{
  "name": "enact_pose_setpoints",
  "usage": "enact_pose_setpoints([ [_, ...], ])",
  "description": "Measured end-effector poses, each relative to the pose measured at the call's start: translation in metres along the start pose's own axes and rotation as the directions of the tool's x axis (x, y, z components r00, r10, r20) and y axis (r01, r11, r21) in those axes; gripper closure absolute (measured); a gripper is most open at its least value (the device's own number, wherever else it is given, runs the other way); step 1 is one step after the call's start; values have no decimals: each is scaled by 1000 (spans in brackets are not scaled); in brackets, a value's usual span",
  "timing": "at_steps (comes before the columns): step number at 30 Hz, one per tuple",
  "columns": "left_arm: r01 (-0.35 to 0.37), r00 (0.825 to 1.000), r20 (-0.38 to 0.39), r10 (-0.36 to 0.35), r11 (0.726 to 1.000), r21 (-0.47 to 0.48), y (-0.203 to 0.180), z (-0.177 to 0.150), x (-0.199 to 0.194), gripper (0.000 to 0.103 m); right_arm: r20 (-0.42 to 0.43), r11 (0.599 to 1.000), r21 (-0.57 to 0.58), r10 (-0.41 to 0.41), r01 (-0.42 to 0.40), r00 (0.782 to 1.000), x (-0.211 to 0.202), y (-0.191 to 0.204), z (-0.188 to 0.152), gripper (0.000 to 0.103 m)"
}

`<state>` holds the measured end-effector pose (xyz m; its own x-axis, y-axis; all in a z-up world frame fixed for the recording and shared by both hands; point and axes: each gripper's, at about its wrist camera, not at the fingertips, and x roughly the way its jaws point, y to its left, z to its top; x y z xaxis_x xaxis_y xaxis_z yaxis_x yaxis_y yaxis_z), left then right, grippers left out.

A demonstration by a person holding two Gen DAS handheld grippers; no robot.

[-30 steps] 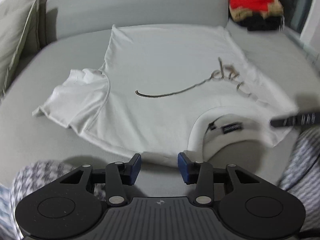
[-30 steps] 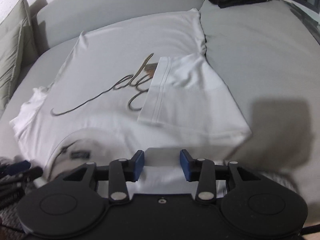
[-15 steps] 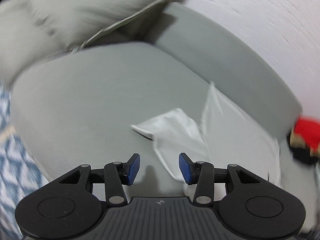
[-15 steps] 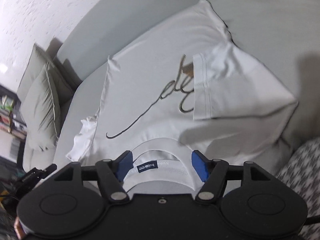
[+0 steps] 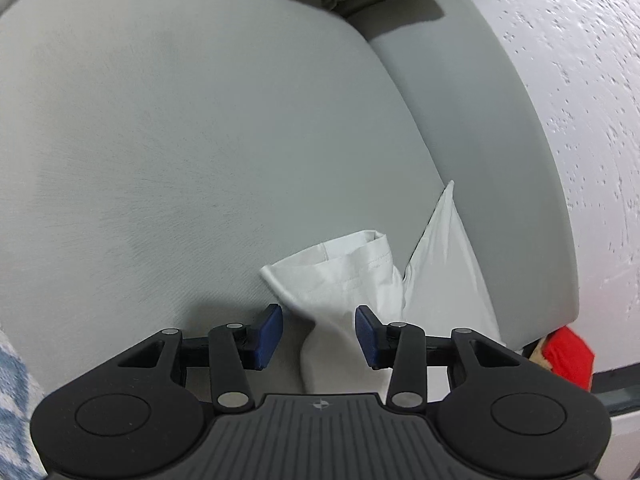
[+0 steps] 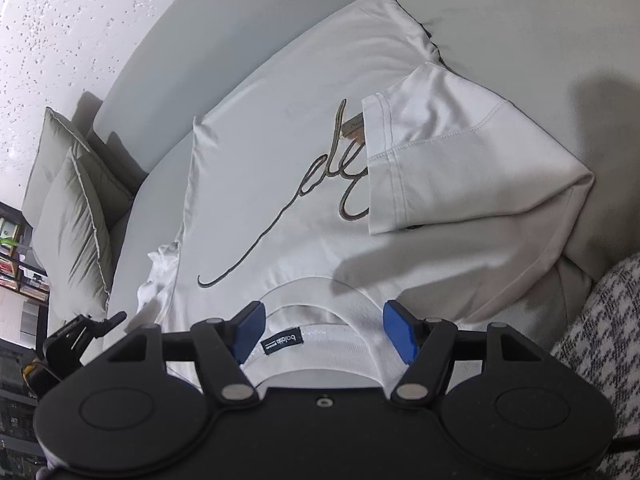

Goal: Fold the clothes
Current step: 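Grasp the other T-shirt side edge with the left tool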

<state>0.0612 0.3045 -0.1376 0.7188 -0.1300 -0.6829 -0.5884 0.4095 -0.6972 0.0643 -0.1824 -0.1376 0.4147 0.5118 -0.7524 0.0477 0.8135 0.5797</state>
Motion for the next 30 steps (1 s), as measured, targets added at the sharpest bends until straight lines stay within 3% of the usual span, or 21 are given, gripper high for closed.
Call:
enact_pose_setpoints([
  [2, 9, 1000, -2, -9, 999, -38, 4, 4, 5, 71, 0, 1000, -5, -4, 4, 1000, 1, 2, 0, 39],
  [4, 3, 1000, 1, -3, 999, -54, 4, 6, 8, 82, 0, 1000, -10, -8, 8, 1000, 2, 3, 0, 39],
  [6, -18, 1000, 9, 18, 999, -35, 2, 5, 9, 100, -1, 1000, -12, -6, 6, 1000, 2, 2, 0, 39],
  [7, -33, 999, 22, 33, 999, -11, -2, 5, 8, 103, -1, 1000, -12, -4, 4, 1000, 3, 2, 1, 39],
  [12, -142, 984, 135, 119, 974, 174, -25, -1, -6, 103, -3, 1000, -11, 6, -6, 1000, 3, 0, 1, 39],
  [15, -185, 971, 210, 116, 918, 351, -58, -20, -13, 103, 1, 1000, -9, 12, -11, 1000, 3, -2, 0, 39],
  [17, -213, 961, 261, 90, 844, 493, -86, -41, -17, 103, 2, 1000, -8, 18, -18, 1000, 3, -3, -1, 39],
  [19, -244, 951, 304, 54, 737, 631, -114, -67, -20, 103, 3, 1000, -2, 28, -28, 1000, 3, -5, 0, 39],
  [21, -271, 944, 329, 8, 586, 764, -140, -103, -21, 103, 3, 999, 7, 40, -40, 999, 2, -8, 0, 39],
  [24, -271, 954, 298, -36, 326, 906, -168, -167, -9, 103, 3, 998, 27, 60, -60, 998, 2, -12, 1, 39],
  [25, -268, 959, 281, -24, 233, 935, -173, -188, -2, 102, 2, 997, 33, 65, -65, 998, 2, -14, 1, 39],
  [27, -256, 966, 253, 58, 73, 964, -171, -225, 19, 87, -2, 996, 43, 75, -75, 997, 2, -16, 2, 39],
  [28, -239, 968, 235, 93, 37, 970, -166, -235, 23, 87, -4, 996, 47, 80, -80, 997, 2, -17, 3, 39],
  [30, -196, 969, 195, 153, -5, 981, -156, -251, 27, 79, -8, 995, 52, 91, -91, 996, 1, -19, 3, 38],
])
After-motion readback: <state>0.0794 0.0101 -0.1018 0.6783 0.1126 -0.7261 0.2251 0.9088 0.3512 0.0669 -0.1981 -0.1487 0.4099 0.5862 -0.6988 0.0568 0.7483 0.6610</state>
